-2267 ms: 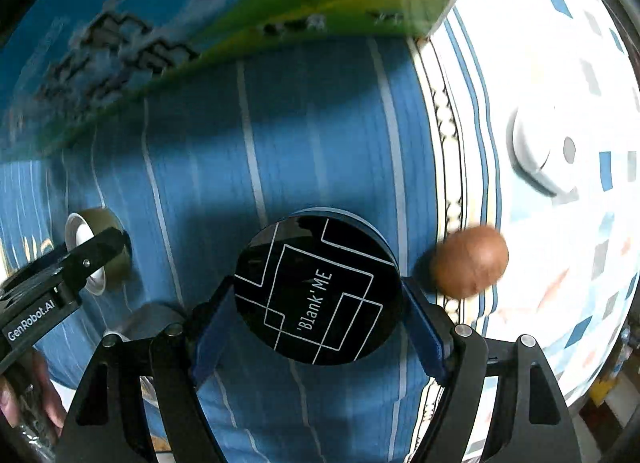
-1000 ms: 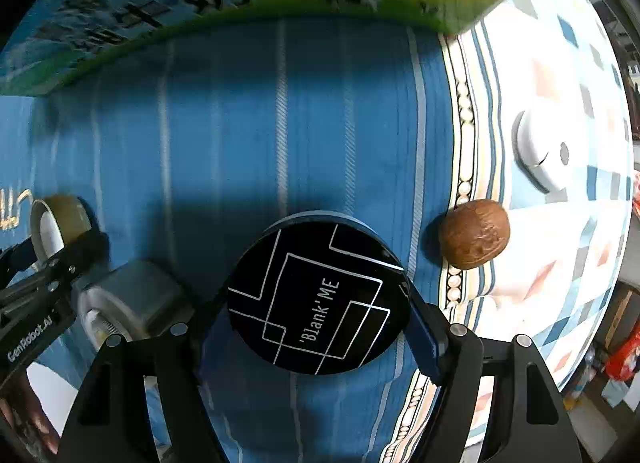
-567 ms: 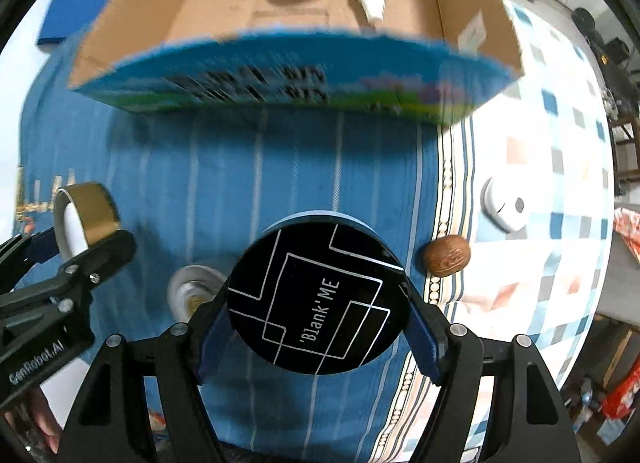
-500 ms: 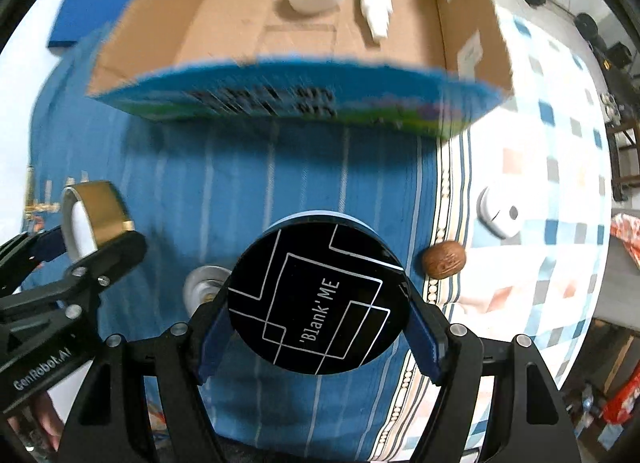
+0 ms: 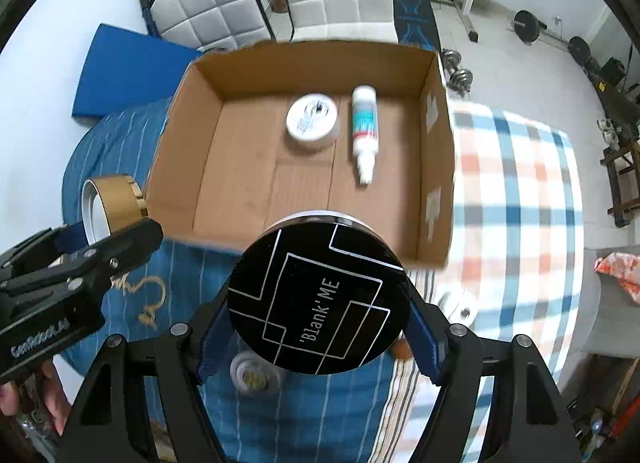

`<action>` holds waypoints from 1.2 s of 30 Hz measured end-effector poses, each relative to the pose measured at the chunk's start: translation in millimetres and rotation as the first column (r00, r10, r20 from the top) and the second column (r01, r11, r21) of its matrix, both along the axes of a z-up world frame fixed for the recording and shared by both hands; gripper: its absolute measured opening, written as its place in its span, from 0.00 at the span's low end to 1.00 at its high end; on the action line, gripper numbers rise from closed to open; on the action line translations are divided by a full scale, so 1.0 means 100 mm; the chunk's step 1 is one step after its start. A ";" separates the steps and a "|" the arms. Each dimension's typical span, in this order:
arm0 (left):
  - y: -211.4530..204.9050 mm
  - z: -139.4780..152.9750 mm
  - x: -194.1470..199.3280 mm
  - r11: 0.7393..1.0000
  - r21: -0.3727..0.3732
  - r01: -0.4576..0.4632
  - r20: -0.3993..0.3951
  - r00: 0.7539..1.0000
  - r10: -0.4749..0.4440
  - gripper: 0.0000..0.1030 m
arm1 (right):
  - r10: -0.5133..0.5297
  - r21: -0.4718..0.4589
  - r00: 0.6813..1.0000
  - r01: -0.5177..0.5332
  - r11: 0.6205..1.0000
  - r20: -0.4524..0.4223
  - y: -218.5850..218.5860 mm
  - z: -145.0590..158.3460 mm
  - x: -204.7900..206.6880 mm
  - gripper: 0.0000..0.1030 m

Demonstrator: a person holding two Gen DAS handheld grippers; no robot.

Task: Organize rigid objects
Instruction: 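Place the tin lid and black tin into the box and release both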

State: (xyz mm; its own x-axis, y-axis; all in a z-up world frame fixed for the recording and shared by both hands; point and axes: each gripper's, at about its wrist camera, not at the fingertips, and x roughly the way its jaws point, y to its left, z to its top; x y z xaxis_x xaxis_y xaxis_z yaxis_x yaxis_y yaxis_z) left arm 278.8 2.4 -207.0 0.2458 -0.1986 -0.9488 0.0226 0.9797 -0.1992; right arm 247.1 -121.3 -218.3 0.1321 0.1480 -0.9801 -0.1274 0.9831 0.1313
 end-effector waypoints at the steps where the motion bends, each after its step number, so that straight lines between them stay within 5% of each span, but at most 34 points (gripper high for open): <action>1: 0.03 -0.04 0.07 1.000 -0.007 -0.003 -0.004 1.000 0.003 0.61 | -0.004 0.001 1.000 0.004 1.000 -0.001 0.00 -0.02 0.10 0.75; 14: 0.16 -1.19 1.19 0.998 0.018 -0.055 -0.210 0.976 0.058 0.61 | -0.073 0.002 0.986 0.075 0.997 -0.147 0.11 -1.11 1.13 0.75; 20: 0.21 -1.60 1.38 0.998 0.012 -0.065 -0.284 0.957 0.065 0.61 | -0.087 -0.031 0.969 0.082 0.996 -0.232 0.19 -1.61 1.30 0.75; 36: 0.36 -1.94 1.42 0.997 0.051 -0.059 -0.363 0.929 0.073 0.61 | -0.032 -0.079 0.952 0.009 0.997 -0.305 0.44 -1.98 1.34 0.77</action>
